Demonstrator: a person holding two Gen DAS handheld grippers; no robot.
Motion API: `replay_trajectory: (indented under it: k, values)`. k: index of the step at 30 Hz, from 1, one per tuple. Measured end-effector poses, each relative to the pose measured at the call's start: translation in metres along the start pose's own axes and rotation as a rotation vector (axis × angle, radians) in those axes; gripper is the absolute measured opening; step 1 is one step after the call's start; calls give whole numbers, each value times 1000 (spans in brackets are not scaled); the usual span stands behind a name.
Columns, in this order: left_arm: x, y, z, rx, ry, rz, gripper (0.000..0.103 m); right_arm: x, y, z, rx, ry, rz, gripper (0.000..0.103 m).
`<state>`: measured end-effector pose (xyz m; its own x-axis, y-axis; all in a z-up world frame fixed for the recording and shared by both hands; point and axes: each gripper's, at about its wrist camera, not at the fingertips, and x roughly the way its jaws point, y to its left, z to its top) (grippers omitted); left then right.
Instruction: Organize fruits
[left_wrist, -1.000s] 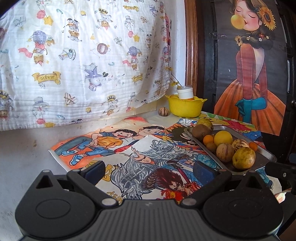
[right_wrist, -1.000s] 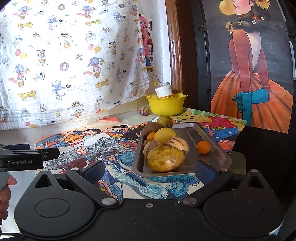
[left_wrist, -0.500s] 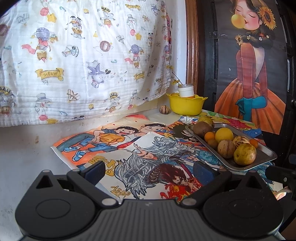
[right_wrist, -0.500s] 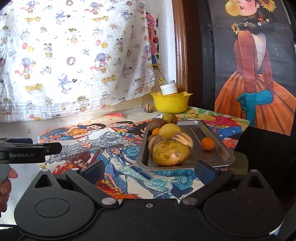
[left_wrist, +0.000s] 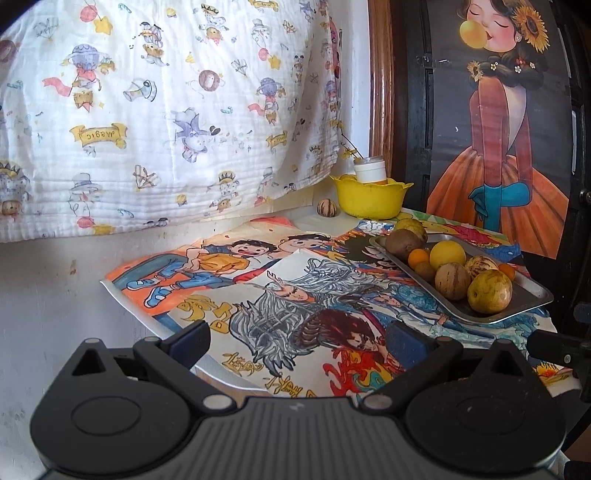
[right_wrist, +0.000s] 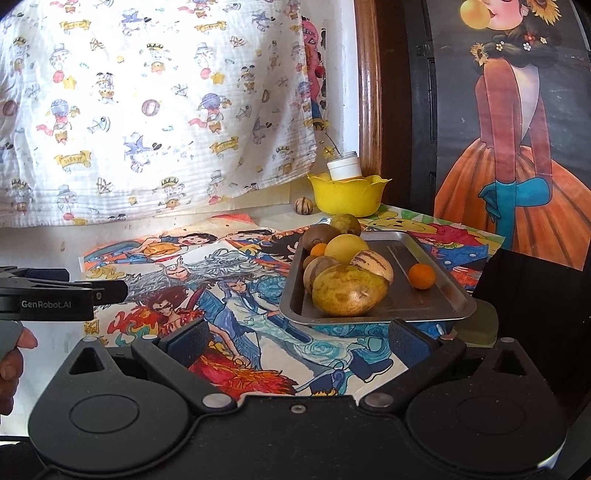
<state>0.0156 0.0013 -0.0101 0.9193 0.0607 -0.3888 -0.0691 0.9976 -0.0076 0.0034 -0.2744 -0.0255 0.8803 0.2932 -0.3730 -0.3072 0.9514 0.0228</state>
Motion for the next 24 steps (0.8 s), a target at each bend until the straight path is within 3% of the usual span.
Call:
replay_trajectory:
  k: [24]
  values:
    - [-7, -7, -8, 39, -40, -95, 103, -10, 3, -15, -23, -10, -39, 102]
